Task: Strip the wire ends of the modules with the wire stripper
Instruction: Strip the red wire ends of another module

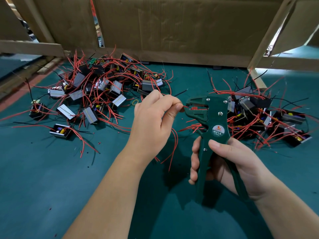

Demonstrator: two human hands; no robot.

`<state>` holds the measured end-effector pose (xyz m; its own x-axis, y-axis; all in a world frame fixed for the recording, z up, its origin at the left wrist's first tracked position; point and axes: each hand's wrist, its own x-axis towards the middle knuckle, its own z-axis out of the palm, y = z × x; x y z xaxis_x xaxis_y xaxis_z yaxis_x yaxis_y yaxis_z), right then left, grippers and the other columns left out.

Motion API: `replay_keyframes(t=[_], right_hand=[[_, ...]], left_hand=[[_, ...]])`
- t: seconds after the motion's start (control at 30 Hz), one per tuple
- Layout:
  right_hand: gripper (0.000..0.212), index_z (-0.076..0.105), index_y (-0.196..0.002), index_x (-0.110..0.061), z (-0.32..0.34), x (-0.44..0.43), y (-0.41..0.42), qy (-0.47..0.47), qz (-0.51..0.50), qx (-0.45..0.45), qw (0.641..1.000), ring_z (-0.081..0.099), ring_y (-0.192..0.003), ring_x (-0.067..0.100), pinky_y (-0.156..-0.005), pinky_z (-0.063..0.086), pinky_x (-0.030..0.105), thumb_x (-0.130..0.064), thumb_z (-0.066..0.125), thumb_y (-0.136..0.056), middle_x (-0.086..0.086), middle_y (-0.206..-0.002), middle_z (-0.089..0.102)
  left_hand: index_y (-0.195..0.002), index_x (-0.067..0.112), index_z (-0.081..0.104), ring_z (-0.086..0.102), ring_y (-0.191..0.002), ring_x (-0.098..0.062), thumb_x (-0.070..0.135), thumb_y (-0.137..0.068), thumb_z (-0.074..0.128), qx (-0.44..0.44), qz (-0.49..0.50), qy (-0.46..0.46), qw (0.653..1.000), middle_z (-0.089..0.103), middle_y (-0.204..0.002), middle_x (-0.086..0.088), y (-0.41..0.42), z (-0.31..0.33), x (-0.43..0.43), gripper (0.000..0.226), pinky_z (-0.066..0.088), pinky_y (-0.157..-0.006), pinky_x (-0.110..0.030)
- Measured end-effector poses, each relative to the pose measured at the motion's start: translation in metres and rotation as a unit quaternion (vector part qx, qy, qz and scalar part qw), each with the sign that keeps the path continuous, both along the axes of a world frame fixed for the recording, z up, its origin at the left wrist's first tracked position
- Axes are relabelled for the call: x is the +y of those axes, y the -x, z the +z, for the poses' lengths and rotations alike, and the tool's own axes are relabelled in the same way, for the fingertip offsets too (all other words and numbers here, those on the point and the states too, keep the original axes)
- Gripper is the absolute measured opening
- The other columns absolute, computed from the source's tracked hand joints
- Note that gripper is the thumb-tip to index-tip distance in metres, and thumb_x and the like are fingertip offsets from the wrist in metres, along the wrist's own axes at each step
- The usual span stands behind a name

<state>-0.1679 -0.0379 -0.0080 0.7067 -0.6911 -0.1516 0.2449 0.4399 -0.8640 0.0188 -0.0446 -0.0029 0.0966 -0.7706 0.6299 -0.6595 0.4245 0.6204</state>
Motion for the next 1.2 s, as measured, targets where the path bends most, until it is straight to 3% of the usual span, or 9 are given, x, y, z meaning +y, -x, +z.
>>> replay_keyframes(t=[0.27,0.47,0.77,1.07,1.2], right_hand=[[0.047,0.066,-0.092,-0.003,-0.002,-0.001,0.0,-0.002,0.001,-0.003,1.0,0.061,-0.066,0.038,-0.066,0.052,0.049,-0.033,0.085,-0.062,0.025,-0.076,0.06],[0.044,0.066,-0.091,-0.004,-0.003,0.0,-0.001,-0.004,0.002,-0.002,1.0,0.061,-0.065,0.036,-0.066,0.052,0.049,-0.032,0.085,-0.062,0.023,-0.075,0.06],[0.043,0.067,-0.088,-0.007,-0.001,0.002,-0.002,0.007,0.002,-0.005,1.0,0.061,-0.062,0.035,-0.063,0.052,0.047,-0.037,0.084,-0.063,0.021,-0.073,0.061],[0.039,0.066,-0.088,-0.006,0.001,0.005,-0.004,-0.014,0.018,-0.045,0.999,0.061,-0.06,0.033,-0.062,0.053,0.046,-0.038,0.08,-0.07,0.019,-0.071,0.061],[0.039,0.066,-0.085,-0.008,0.0,0.005,-0.004,-0.011,0.014,-0.039,0.999,0.06,-0.058,0.032,-0.061,0.053,0.045,-0.041,0.08,-0.07,0.017,-0.069,0.06]], left_hand=[[-0.088,0.013,0.067,0.042,-0.072,-0.013,0.023,-0.096,0.05,-0.009,0.014,0.001,1.0,0.039,-0.074,0.011,0.002,-0.001,0.0,0.022,0.042,-0.069,-0.046],[-0.085,0.009,0.069,0.039,-0.066,-0.017,0.021,-0.094,0.054,-0.054,0.029,0.018,0.998,0.04,-0.073,0.002,0.0,-0.002,-0.002,0.021,0.038,-0.063,-0.042],[-0.087,0.013,0.067,0.038,-0.071,-0.01,0.029,-0.096,0.046,-0.011,0.033,0.026,0.999,0.042,-0.076,0.004,0.005,-0.003,0.0,0.028,0.036,-0.068,-0.037],[-0.085,0.008,0.068,0.043,-0.071,-0.018,0.023,-0.095,0.048,0.006,0.06,0.073,0.995,0.044,-0.075,-0.001,0.012,-0.004,0.002,0.027,0.041,-0.064,-0.049],[-0.085,0.007,0.068,0.043,-0.07,-0.018,0.022,-0.095,0.048,0.006,0.064,0.082,0.995,0.042,-0.075,0.001,0.013,-0.004,0.002,0.027,0.041,-0.063,-0.048]])
